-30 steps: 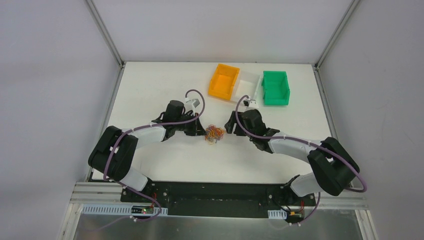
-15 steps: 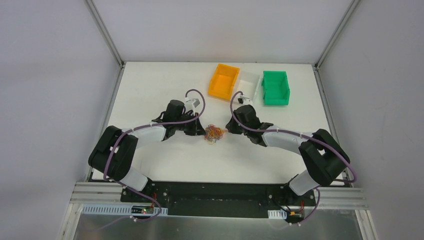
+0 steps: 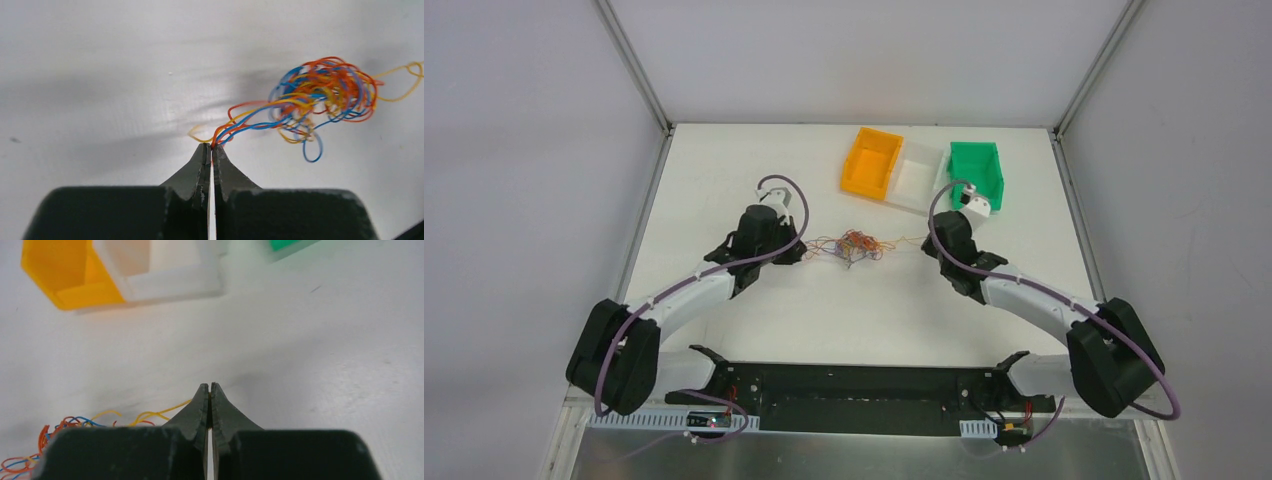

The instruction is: Untangle the cables

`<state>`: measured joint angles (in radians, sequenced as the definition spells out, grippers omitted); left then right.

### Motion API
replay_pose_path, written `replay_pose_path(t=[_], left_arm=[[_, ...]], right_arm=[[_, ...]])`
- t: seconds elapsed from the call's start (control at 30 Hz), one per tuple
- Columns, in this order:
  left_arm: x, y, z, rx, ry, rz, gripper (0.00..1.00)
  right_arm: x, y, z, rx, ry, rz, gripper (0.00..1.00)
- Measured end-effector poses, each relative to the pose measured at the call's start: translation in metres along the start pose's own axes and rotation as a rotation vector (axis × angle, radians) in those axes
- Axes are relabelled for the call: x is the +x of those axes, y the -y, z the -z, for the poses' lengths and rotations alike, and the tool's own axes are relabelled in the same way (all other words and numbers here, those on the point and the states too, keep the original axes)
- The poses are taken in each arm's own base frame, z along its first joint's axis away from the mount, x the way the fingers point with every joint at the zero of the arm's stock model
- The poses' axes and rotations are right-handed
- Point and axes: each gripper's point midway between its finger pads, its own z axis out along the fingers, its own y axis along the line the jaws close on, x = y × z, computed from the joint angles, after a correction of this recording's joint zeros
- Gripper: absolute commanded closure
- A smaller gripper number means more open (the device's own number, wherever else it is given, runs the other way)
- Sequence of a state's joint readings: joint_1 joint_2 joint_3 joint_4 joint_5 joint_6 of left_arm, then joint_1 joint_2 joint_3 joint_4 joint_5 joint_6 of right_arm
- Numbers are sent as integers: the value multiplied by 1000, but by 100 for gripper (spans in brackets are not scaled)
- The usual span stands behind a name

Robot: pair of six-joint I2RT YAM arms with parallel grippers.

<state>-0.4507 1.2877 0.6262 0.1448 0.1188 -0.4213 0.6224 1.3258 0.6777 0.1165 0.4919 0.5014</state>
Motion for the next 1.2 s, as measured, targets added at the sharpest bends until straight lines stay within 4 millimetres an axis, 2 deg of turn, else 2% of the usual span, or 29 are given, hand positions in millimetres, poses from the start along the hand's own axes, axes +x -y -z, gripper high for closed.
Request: replay_pose_path(t=[0.2, 0.4, 0.63, 0.7, 0.73, 0.77, 0.83, 0.87, 0.97, 1.0, 1.1, 1.2], left_arm=[[-18, -35, 21, -197, 133, 53, 100], [-15, -93, 60, -433, 285, 163, 100], [-20, -133, 104, -641, 494, 297, 100], [-17, -137, 109, -647, 527, 313, 100], [-15, -137, 108, -639, 532, 307, 92], [-14, -135, 106, -623, 526, 298, 79], [-12, -126, 96, -563, 482, 249, 47], [-12, -117, 88, -510, 450, 217, 35], [-7, -91, 68, -367, 344, 131, 6], [-7, -83, 63, -322, 321, 111, 2], [-5, -61, 53, -201, 280, 59, 1], [-2, -41, 46, -104, 242, 4, 1]], right_arm=[[-36, 57, 10, 208, 167, -119, 100], [-58, 110, 24, 387, 294, -229, 100], [-59, 132, 32, 475, 339, -263, 100], [-58, 135, 32, 487, 338, -270, 100], [-57, 136, 32, 491, 337, -271, 100], [-57, 136, 32, 492, 334, -271, 98], [-54, 134, 31, 477, 311, -252, 86], [-51, 128, 29, 451, 283, -235, 79], [-45, 103, 20, 325, 198, -188, 41], [-41, 91, 18, 265, 164, -160, 31], [-32, 63, 14, 141, 103, -108, 13], [-14, 43, 11, 68, 40, -27, 7]])
